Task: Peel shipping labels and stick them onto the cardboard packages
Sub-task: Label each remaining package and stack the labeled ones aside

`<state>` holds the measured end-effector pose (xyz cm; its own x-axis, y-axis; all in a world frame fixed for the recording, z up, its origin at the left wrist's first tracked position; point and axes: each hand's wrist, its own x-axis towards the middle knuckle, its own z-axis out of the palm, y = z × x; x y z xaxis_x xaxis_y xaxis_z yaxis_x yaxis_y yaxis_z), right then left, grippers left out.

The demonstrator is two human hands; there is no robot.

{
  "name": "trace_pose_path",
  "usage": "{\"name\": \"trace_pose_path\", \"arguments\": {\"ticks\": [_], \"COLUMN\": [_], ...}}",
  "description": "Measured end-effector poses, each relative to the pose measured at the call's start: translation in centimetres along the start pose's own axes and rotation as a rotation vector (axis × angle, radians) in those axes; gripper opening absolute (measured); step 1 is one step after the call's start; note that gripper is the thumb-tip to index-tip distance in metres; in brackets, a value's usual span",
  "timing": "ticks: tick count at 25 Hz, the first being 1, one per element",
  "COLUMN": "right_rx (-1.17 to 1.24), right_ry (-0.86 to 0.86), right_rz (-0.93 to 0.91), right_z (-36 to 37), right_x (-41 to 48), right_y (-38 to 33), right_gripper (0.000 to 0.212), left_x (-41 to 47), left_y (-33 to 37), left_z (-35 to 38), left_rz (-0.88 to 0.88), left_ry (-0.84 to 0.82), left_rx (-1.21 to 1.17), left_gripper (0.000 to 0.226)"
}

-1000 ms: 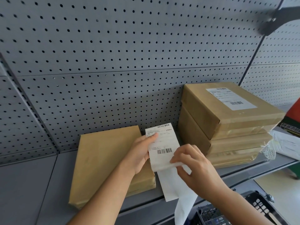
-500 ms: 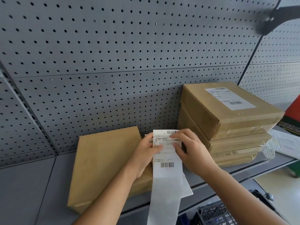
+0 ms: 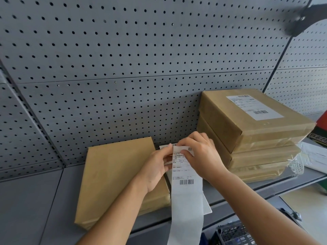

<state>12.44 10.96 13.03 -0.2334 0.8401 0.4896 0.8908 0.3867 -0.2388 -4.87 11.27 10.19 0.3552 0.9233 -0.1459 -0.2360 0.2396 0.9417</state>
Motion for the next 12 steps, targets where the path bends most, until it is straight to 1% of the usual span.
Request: {"name": "trace_pose_path", "arguments": {"ticks": [1, 3, 6, 9, 12], "right_rx": [0.003, 0.007, 0.000, 0.007, 0.014], "right_ry": [0.002, 0.007, 0.022, 0.043, 0.039], "right_rz": [-0.006, -0.025, -0.040, -0.058, -0.070], "right_z": [0.0, 0.1, 0.3, 0.3, 0.3], "right_x": [-0.1, -0.3, -0.6, -1.0, -1.2], "right_y": [-0.1, -0.1, 0.1, 0.0, 0.0], "right_gripper": [0.020, 0.021, 0.023, 0.022, 0.022], "left_x": [0.2, 0.5, 0.8, 1.0, 1.0], "left_y": [0.1, 0.3, 0.3, 0.2, 0.2], "left_z": [0.2, 0.5, 0.8, 1.2, 1.4], "left_rz": [-0.019, -0.056, -0.096, -0.100, -0.101], "left_ry": [0.031, 0.102, 0.177, 0.250, 0.286], "left_rx": [-0.009, -0.025, -0.048, -0.046, -0.028], "left_gripper": [0.046, 0.047, 0.038, 0.030, 0.026]}}
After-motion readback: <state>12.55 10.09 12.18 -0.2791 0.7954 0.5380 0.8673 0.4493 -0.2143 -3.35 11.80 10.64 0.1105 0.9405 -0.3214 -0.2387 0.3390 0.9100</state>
